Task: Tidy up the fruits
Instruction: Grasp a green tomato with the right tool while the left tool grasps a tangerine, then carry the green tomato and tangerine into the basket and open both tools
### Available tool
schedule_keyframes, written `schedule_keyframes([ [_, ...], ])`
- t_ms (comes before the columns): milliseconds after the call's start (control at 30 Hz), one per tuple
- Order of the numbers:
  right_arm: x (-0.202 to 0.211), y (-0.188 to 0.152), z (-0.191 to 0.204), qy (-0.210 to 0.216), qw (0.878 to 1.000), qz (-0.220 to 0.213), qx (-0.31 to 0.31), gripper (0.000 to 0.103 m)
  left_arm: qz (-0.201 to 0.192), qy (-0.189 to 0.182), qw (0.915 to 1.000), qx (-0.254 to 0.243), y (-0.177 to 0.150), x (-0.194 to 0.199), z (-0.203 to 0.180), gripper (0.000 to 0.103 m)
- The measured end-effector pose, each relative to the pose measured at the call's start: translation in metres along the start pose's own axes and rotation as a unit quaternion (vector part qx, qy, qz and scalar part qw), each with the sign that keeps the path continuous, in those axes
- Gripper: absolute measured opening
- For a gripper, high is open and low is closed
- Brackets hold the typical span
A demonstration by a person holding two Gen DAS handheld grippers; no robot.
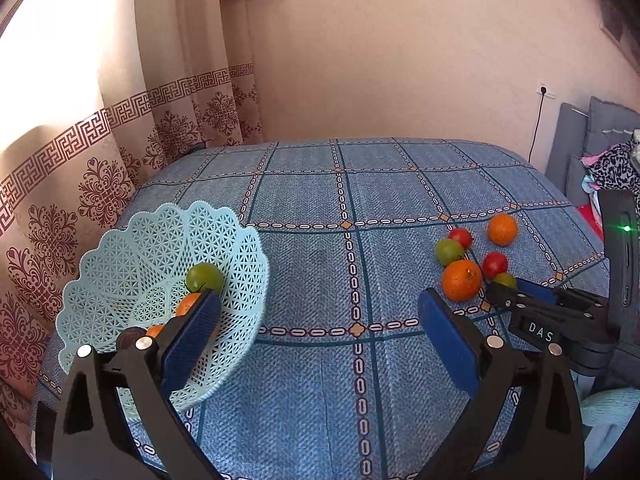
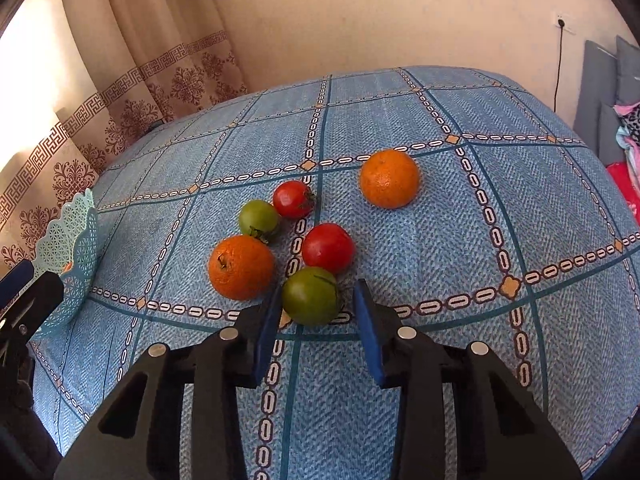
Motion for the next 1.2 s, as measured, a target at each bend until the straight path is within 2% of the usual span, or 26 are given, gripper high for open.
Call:
schedule_keyframes([
  [167,0.006,-0.002,0.0,0.001,1.0,-0.007,0.004,0.036,0.005,-0.011,0.9999,-0.012,0.003,-0.008,-0.022,0.1],
  [333,0.028,0.001,-0.017,-0.029,0.999,-0.031,0.004,0.036,0.02,-0.043,0.9985,-0.027,0.005,-0.018,-0.056,0.1],
  [567,0.044,0.0,-0.051,-0.04,0.997,-0.047,-0.035,0.036,0.027,-0.084,0.9938,-0.067,0.007,-0.027,-0.109,0.099],
  [667,0.049,-0.001,-0.06,-0.033,0.997,-0.054,-0.052,0.036,0.044,-0.1,0.9912,-0.076,0.004,-0.035,-0.128,0.082],
  [967,0.051,-0.005,-0.066,-0.03,0.996,-0.056,-0.065,0.036,0.101,-0.131,0.9849,-0.05,-0.015,-0.064,-0.143,0.051],
  [1067,0.048,-0.006,-0.066,-0.033,0.996,-0.052,-0.065,0.036,0.093,-0.129,0.9862,-0.045,-0.016,-0.062,-0.143,0.04],
  [1200,0.044,-0.005,-0.064,-0.04,0.996,-0.052,-0.063,0.036,0.09,-0.134,0.9863,-0.036,-0.019,-0.058,-0.138,0.04],
])
Point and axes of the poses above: each gripper's, at about its wrist camera, not at the fingertips, and x roughly against the way its jaws point, z to its left, y to its top, the point moved 10 cm from there along -x, roughly the way its jaws point, and after that the axes turned 12 degrees about y, right-handed, at the moved point
